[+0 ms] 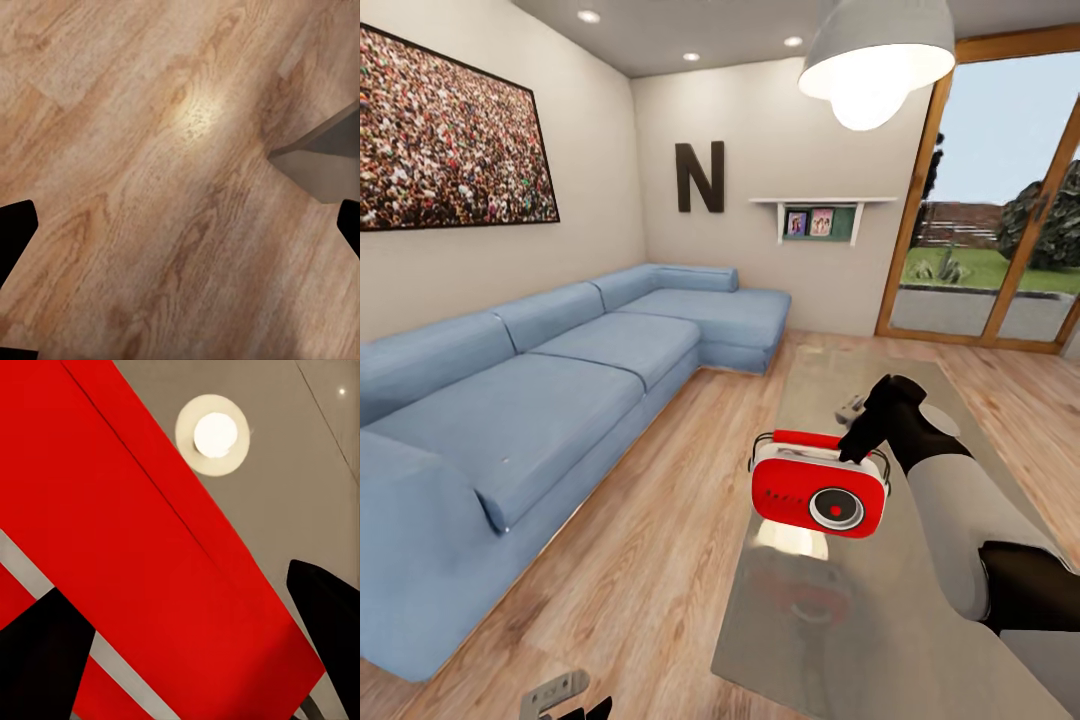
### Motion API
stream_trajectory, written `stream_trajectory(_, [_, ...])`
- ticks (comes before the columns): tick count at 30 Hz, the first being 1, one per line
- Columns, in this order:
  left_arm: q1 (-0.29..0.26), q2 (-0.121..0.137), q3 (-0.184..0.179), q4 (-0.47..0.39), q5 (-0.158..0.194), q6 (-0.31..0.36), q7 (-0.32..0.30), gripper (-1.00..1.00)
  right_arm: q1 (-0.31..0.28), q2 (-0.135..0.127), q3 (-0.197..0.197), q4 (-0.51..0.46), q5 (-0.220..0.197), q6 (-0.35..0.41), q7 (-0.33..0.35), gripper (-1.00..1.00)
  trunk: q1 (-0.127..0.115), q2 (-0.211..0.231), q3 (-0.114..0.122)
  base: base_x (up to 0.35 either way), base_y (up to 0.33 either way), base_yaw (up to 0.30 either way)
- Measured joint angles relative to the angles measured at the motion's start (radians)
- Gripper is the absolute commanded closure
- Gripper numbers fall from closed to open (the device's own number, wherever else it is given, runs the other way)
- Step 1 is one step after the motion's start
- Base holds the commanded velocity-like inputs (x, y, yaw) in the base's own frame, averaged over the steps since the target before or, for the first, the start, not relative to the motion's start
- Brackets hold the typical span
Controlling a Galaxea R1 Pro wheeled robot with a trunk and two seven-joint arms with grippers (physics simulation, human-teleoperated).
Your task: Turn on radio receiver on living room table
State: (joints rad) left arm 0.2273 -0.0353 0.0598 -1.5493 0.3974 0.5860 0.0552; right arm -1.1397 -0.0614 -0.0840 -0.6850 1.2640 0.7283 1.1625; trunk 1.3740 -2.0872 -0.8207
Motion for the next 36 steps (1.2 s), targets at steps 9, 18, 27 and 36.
stream_trajectory(9, [0.000, 0.000, 0.000, 0.000, 0.000, 0.001, 0.000, -1.00, 0.000, 0.000, 0.001, 0.002, 0.000, 0.000, 0.000, 1.00, -0.035, 0.063, 0.028, 0.000, 0.000, 0.000])
stream_trajectory(18, [0.000, -0.001, -0.001, 0.000, 0.000, 0.002, 0.000, -1.00, 0.000, 0.000, 0.000, 0.010, 0.000, 0.001, 0.000, 1.00, -0.069, 0.126, 0.056, 0.000, 0.000, 0.000])
stream_trajectory(27, [0.000, -0.001, -0.002, 0.000, 0.000, 0.002, 0.001, -1.00, 0.000, 0.000, 0.000, 0.019, -0.001, -0.001, 0.000, 1.00, -0.103, 0.189, 0.085, 0.000, 0.000, 0.000])
stream_trajectory(36, [0.000, 0.000, -0.002, 0.000, 0.000, 0.002, 0.001, -1.00, 0.000, 0.000, 0.000, 0.020, -0.002, -0.001, 0.000, 1.00, -0.138, 0.252, 0.113, 0.000, 0.000, 0.000])
